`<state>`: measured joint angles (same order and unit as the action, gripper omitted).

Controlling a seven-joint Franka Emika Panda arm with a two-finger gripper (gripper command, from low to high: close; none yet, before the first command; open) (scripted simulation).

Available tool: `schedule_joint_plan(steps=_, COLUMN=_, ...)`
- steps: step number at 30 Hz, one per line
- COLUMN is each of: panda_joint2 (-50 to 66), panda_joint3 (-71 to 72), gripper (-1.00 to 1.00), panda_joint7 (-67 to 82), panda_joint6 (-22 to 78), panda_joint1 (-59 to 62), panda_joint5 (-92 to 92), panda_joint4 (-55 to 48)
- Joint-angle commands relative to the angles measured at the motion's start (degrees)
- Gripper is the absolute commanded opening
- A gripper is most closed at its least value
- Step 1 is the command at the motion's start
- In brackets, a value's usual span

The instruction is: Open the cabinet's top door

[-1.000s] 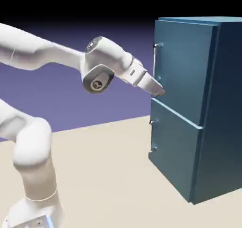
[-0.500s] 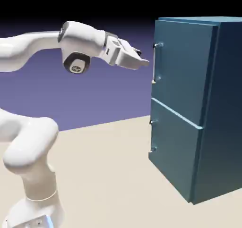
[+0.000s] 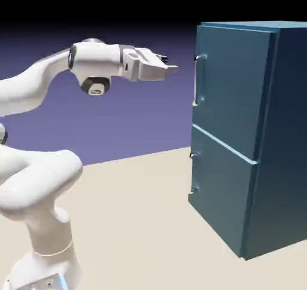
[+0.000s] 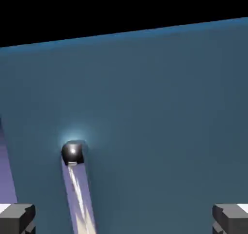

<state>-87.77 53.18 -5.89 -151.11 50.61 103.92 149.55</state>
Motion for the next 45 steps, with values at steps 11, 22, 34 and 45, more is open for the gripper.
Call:
schedule_joint_plan(steps=11, panda_joint2=-13.23, panda_joint3=12.77, gripper=0.0, panda_joint7=8.78, panda_joint6=5.5, panda_joint1=12.32, panda_joint5=24.96, panda_joint4=-2.75)
schedule_joint_plan(steps=22, panda_joint2=-13.09, panda_joint3=11.52, gripper=-1.0, panda_joint7=15.61, panda_joint6=13.76, panda_joint1=17.65, panda_joint5=33.35, panda_joint4=-3.66)
schedule_joint_plan(steps=34, panda_joint2=-13.17, panda_joint3=-2.08, gripper=-1.0, panda_joint7=30.29, panda_joint6=43.45, panda_joint1=10.67, panda_joint5=33.78, panda_joint4=16.23)
schedule_joint_plan(steps=45, panda_joint2=-13.32, panda_joint3=-13.14, gripper=-1.0, panda_joint7=34.02, panda_joint6=70.87, panda_joint1=21.99, panda_joint5=30.26, panda_joint4=23.16)
